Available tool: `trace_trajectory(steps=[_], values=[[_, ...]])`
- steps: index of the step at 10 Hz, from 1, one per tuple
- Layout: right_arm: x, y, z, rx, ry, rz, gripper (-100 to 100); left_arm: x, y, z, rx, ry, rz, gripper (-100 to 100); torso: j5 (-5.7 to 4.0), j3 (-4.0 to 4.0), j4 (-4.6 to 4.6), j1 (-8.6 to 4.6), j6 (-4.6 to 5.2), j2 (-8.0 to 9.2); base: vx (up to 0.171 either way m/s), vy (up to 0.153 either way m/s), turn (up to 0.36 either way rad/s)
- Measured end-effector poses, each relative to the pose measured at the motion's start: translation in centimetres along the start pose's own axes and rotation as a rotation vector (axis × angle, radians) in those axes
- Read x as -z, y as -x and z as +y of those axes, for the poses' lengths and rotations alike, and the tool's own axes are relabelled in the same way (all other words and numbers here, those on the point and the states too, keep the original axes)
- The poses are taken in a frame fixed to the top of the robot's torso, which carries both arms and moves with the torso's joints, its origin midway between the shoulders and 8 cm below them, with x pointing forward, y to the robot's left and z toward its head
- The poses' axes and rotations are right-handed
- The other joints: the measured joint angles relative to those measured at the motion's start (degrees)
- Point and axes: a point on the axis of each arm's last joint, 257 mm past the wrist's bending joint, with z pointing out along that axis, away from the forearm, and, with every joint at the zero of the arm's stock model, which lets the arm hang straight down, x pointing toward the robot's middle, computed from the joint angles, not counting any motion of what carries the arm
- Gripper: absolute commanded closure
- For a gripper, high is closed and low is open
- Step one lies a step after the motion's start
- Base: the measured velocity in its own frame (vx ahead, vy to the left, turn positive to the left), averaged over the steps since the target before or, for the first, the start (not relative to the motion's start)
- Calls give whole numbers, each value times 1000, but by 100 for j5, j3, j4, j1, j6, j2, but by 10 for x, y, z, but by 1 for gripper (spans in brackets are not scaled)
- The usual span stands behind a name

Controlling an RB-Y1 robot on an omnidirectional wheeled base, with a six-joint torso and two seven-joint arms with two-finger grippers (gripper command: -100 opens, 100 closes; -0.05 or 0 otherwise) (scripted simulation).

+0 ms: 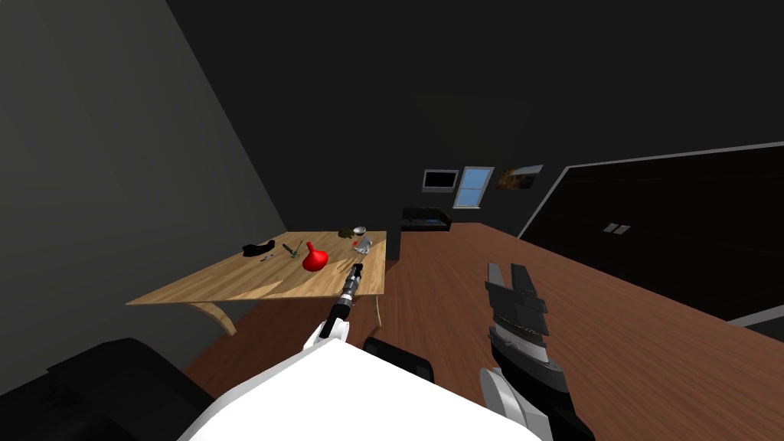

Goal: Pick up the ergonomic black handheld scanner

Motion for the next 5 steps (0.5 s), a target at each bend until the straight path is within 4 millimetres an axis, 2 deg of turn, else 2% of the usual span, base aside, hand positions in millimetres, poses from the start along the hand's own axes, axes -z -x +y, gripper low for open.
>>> trace_trajectory(steps=[4, 5], values=[[0, 0, 0, 0, 0, 0, 0, 10, -7, 27, 27, 51, -19, -100, -4, 6, 2, -23, 1, 10, 52, 40, -15], [0, 0, 0, 0, 0, 0, 0, 10, -7, 28, 28, 52, -20, 0, -6, 10, 3, -30, 1, 19, 6, 4, 1]])
